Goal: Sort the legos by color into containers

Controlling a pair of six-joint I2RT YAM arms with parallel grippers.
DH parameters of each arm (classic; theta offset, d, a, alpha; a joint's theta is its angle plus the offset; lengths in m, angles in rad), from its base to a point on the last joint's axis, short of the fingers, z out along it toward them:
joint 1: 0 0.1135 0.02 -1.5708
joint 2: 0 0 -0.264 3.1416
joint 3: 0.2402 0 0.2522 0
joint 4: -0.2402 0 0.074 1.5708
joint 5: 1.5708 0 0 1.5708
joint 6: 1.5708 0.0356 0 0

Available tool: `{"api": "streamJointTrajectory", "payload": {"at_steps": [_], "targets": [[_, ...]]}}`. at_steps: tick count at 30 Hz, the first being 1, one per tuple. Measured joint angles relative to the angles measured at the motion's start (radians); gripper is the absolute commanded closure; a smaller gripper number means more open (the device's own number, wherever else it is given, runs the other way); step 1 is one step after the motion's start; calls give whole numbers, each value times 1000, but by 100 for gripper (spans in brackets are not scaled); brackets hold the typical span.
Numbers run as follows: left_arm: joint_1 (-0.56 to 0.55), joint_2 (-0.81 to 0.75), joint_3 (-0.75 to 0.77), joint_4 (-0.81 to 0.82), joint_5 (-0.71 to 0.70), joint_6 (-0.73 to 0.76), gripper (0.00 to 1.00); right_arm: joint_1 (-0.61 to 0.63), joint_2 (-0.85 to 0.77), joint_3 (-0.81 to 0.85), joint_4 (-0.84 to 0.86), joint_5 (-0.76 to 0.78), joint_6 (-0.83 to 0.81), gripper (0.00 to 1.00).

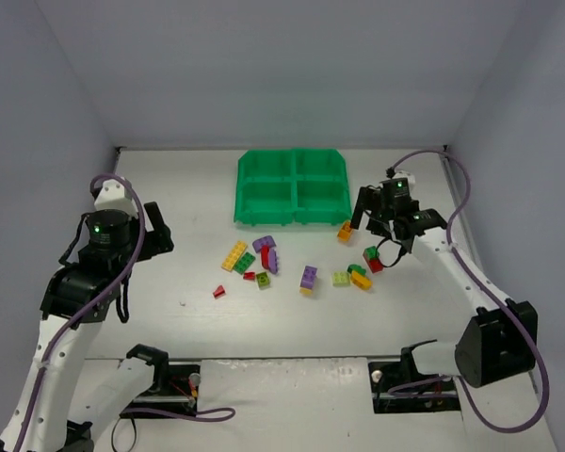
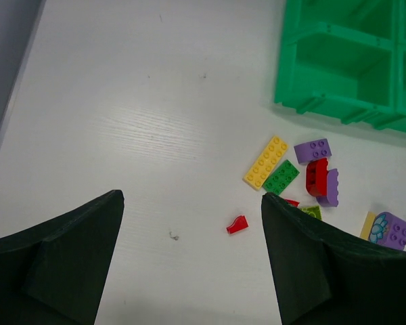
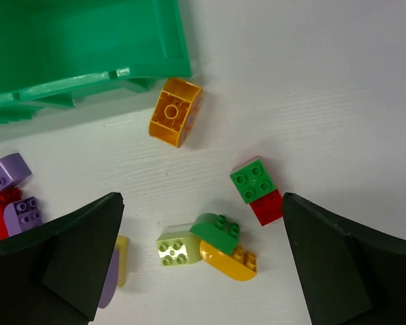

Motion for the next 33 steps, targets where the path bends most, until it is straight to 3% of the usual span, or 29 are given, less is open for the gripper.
{"api": "streamJointTrajectory", "payload": {"at_steps": [8,11,12,15,28,30,31,33], "targets": [[0,7,-33,0,25,10,23,93,215,42,11,57,122,0],[0,6,-38,0,30,20,24,125,298,78,25,85,157,12],[0,6,-39,-1,29,25,24,132,319,85,29,98,173,19],[0,8,-39,-2,26,35,24,148,366,93,58,128,210,26],[0,-23,-56,-49,16,45,23,147,514,155,124,195,301,26],[0,-28,-56,-53,14,45,24,147,529,159,137,206,310,39],[0,-29,-56,-54,13,45,24,147,538,160,143,214,317,51],[0,-29,-56,-55,10,46,24,147,550,159,146,227,329,60]]}}
